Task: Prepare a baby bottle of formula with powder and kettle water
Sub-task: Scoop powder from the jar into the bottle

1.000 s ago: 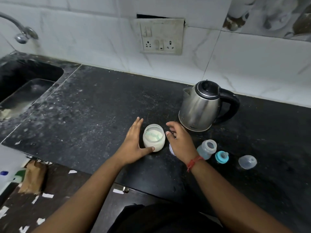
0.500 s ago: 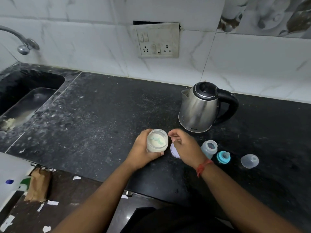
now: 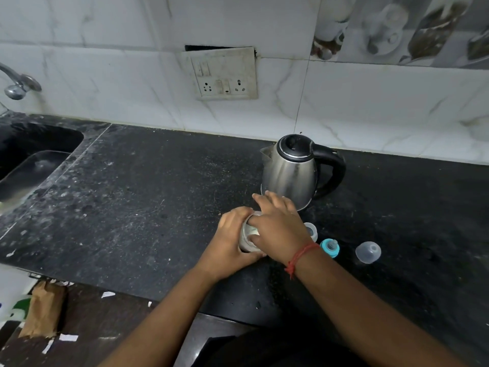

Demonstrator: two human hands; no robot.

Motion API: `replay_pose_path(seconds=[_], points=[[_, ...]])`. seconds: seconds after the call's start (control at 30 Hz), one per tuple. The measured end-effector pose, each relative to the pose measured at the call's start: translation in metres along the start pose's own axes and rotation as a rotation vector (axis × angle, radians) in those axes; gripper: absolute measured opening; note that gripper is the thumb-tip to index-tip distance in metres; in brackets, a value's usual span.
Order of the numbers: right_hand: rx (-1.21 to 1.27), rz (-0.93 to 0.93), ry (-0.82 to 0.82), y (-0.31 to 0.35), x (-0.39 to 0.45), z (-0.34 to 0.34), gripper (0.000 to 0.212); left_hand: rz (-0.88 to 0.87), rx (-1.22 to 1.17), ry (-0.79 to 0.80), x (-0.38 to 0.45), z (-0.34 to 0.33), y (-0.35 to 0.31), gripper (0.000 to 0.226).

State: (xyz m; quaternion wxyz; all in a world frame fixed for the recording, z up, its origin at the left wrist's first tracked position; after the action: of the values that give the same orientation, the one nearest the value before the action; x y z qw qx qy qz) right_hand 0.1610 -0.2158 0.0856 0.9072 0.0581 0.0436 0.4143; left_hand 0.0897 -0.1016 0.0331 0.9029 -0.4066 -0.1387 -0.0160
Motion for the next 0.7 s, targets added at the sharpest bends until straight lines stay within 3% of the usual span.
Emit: replay_pose_path(seconds=[0.6, 0.7], points=[[-0.006, 0.109, 0.012, 0.000, -0.009, -0.004, 0.034, 0.009, 0.030, 0.029, -0.006, -0.003, -0.013, 0.089], [0.101, 0.126, -0.057, -0.011, -0.013, 0.004, 0.020, 0.031, -0.003, 0.013, -0.007, -0.003, -0.010, 0.092]])
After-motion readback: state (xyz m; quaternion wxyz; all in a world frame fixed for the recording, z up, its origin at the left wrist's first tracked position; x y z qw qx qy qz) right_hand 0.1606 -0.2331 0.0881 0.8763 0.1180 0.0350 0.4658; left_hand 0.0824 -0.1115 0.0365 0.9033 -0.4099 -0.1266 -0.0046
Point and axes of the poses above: each hand's wrist, its own x-axis towards the middle knuckle, its own z-axis out of the back of the hand, y = z × x, the point moved 4 cm from there along x, towards the middle knuckle
